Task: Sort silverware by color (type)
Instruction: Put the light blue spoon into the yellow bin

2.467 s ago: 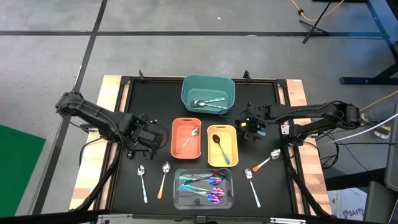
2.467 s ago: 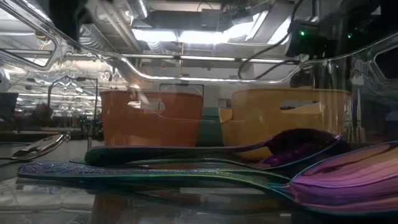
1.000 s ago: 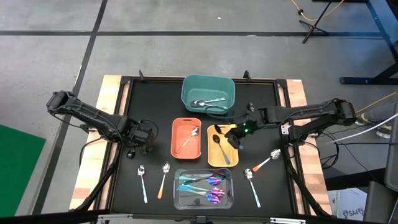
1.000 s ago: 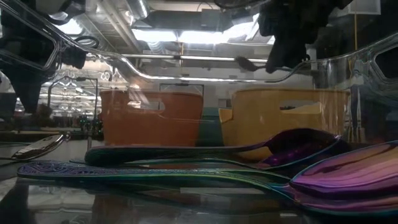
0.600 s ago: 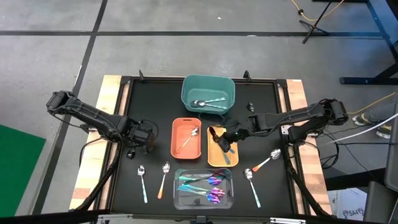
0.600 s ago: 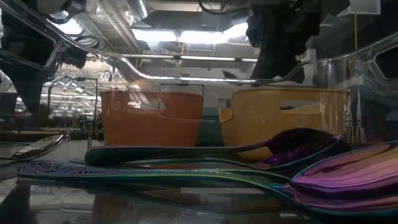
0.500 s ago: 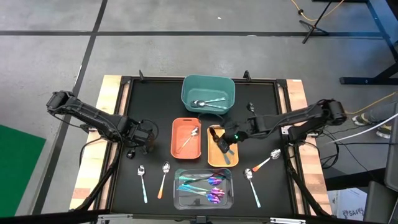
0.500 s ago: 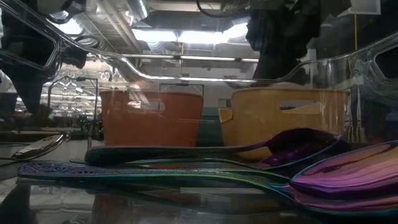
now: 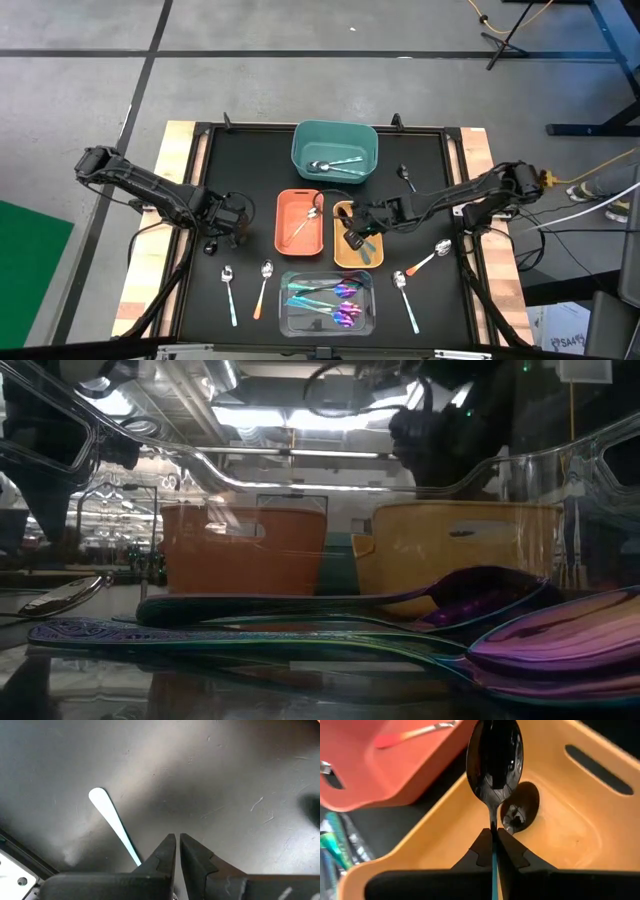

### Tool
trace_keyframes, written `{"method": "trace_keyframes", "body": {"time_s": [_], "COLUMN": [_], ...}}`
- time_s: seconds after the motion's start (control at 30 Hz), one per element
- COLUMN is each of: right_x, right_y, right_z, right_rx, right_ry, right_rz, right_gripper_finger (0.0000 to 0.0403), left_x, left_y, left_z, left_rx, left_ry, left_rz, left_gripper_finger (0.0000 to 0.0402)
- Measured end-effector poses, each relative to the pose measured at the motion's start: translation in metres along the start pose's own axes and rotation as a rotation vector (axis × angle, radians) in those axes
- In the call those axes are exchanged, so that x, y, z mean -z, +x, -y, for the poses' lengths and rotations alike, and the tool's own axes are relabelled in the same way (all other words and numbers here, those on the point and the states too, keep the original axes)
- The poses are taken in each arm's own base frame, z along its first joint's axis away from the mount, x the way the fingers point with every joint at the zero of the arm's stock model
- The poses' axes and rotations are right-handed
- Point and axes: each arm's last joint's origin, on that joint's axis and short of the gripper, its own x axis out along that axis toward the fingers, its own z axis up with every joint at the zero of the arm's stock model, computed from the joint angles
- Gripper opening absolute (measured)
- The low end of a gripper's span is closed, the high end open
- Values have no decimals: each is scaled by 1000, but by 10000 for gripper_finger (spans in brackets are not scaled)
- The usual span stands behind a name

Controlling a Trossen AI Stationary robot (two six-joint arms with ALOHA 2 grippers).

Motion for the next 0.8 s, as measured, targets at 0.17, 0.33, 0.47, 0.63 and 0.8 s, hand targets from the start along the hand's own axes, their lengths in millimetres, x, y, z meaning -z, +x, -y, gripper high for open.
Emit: {"method": "trace_keyframes", "body": {"time_s": [0.17,0.33,0.47,0.63,0.8], "right_x": [4,6,8,8,8], "right_y": [12,20,25,26,26], "right_z": [2,3,4,4,4], "right_rx": [34,56,69,72,71], "right_ry": [-7,-11,-14,-14,-14], "right_rz": [-26,-43,-55,-59,-58], "right_gripper_finger": [0,0,0,0,0], "left_x": [0,0,0,0,0], "left_y": [0,0,0,0,0], "left_z": [0,0,0,0,0], "left_rx": [0,0,1,1,1], "left_ry": [3,8,8,8,8], "left_rz": [0,0,1,1,1], "left_gripper_finger": [19,19,19,19,19]}}
